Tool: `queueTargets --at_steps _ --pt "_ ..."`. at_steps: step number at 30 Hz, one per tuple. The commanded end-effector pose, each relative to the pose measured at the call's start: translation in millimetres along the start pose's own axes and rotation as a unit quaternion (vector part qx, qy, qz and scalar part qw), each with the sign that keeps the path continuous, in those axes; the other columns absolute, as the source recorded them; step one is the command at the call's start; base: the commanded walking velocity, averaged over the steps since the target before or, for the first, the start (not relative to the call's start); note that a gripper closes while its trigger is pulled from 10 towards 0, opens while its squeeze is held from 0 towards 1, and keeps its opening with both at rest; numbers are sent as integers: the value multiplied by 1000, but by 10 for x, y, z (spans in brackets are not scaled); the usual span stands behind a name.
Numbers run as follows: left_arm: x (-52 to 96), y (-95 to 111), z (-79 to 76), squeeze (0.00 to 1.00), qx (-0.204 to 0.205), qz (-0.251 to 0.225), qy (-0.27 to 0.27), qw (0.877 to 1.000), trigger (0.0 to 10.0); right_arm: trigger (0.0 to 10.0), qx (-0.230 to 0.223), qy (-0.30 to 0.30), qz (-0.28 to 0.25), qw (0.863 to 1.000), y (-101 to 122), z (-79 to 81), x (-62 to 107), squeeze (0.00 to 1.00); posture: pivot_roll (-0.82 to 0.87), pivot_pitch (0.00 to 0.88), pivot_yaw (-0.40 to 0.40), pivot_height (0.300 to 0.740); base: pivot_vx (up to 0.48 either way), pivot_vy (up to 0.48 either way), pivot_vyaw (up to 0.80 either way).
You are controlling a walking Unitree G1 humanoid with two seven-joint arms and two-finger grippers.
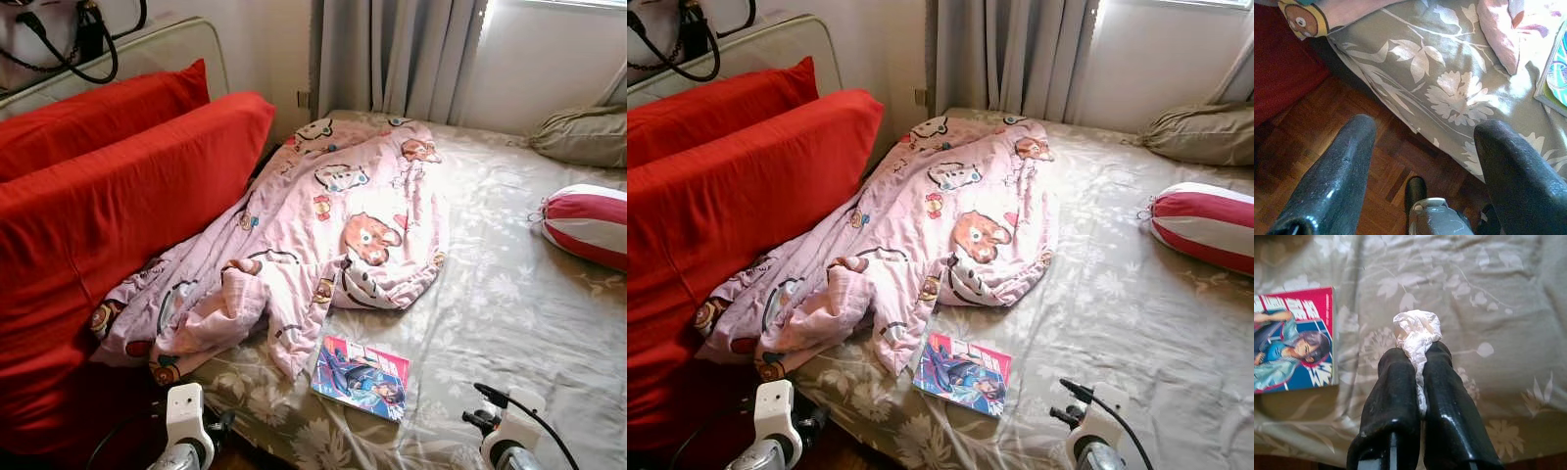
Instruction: Clean up the room
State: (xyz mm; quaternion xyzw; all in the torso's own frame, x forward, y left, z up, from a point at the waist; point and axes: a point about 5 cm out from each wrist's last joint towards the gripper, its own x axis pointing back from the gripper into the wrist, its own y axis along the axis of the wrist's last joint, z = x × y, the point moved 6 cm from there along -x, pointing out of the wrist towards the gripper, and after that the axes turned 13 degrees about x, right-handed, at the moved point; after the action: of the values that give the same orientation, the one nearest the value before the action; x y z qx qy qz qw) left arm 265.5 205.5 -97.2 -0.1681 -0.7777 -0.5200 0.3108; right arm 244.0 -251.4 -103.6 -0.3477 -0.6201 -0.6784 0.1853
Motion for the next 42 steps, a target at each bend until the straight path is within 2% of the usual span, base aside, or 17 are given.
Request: queueTargets --at_steps 1,7,10,14,20,25,28,32,37,42 --pt "25 -117 41 0 0 18 8 1000 10000 10000 2 -4 12 1000 -69 -56 17 0 61 0 10 740 0 0 0" --pt "76 -291 90 0 3 39 15 999 10000 10000 -9 -16 19 1000 -119 -123 34 0 65 0 22 740 0 0 0" --pt "97 -325 143 0 12 41 23 999 10000 10000 -3 -27 18 999 -133 -171 45 0 72 0 11 740 0 0 206" --pt "103 -308 192 0 15 39 28 999 10000 10000 1 -27 22 999 -144 -151 43 0 81 0 -5 740 0 0 788" --pt "97 -206 282 0 14 29 36 999 10000 10000 21 -6 22 1000 -158 3 32 0 84 0 -8 740 0 0 798" --pt "86 -55 393 0 14 17 45 999 10000 10000 18 9 20 1000 -166 186 20 0 58 0 40 740 0 0 800" --pt "82 -12 415 0 13 13 47 999 10000 10000 15 10 24 1000 -201 224 27 0 70 0 38 740 0 0 800" --pt "89 8 459 0 17 10 53 998 10000 10000 35 28 31 998 -252 303 37 0 73 0 25 740 0 0 800" --pt "113 -37 523 0 24 17 64 998 10000 10000 40 31 34 998 -265 307 40 0 67 0 -7 740 0 0 800" --pt "163 -191 581 0 49 32 78 995 10000 10000 64 38 35 997 -250 239 39 0 68 0 -37 740 0 0 800"
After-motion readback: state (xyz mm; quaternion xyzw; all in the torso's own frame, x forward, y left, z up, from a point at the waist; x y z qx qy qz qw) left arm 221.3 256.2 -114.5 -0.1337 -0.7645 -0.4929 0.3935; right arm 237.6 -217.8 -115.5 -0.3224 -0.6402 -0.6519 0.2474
